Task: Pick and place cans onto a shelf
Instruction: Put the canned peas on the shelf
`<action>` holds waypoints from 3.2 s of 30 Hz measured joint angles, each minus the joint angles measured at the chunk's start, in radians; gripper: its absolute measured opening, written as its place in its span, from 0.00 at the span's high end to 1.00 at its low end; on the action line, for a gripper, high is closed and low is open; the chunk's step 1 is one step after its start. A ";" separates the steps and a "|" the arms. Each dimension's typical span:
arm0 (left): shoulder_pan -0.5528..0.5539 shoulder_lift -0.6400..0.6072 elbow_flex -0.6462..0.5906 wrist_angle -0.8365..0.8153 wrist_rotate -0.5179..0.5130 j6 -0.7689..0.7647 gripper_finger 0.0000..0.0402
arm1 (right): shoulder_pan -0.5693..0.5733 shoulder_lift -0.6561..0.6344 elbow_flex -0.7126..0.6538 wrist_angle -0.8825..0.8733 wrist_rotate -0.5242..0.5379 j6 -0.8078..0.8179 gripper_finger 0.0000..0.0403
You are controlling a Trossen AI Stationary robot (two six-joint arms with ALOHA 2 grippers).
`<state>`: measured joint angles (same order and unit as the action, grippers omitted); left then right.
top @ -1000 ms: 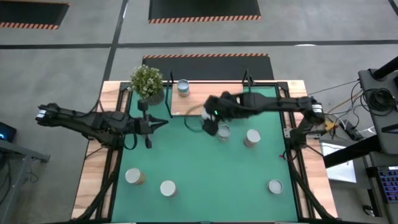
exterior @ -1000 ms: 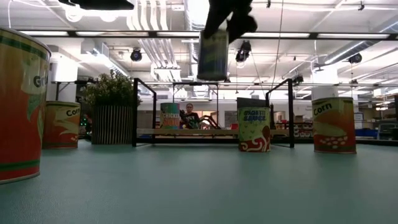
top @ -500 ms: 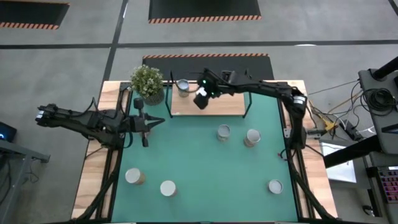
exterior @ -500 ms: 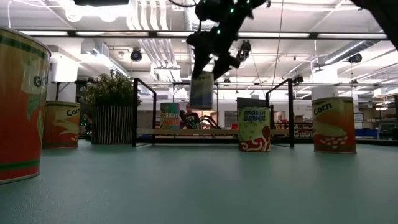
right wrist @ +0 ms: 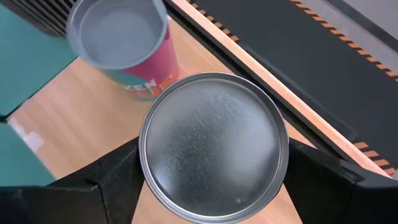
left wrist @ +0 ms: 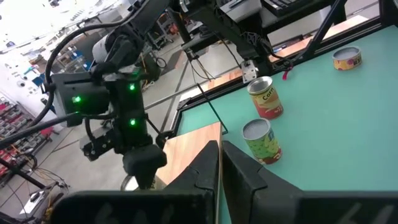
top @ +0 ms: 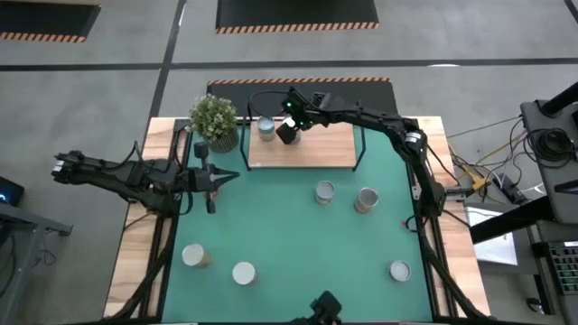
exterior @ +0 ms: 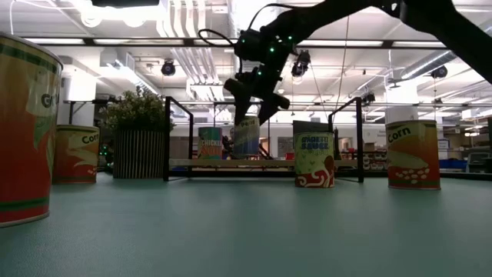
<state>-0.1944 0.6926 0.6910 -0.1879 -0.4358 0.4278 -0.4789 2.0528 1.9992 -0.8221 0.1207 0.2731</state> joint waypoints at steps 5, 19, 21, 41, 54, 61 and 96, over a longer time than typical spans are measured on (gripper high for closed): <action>0.000 0.000 0.000 0.000 0.000 0.000 1.00 | -0.010 0.011 0.008 0.006 0.002 0.001 0.21; 0.000 0.000 0.000 0.000 0.000 0.000 1.00 | -0.018 0.026 -0.004 0.021 0.021 0.000 0.14; 0.000 0.000 0.000 0.000 0.000 0.000 1.00 | -0.019 0.028 -0.005 0.022 0.021 0.000 0.13; 0.000 0.000 0.000 0.000 0.000 0.000 1.00 | 0.027 -0.095 0.055 -0.101 -0.055 -0.163 0.19; 0.000 0.000 0.000 0.000 -0.001 0.000 1.00 | 0.074 -0.099 -0.150 -0.024 -0.043 -0.215 0.82; 0.000 0.000 0.000 0.000 -0.001 0.000 1.00 | 0.055 -0.099 -0.247 0.173 0.005 -0.243 0.97; 0.000 0.000 0.000 0.000 -0.001 0.001 1.00 | 0.029 -0.094 -0.256 0.259 0.066 -0.344 0.97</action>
<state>-0.1945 0.6922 0.6910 -0.1881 -0.4366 0.4286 -0.4503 1.9583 1.7428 -0.5632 0.1864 -0.0712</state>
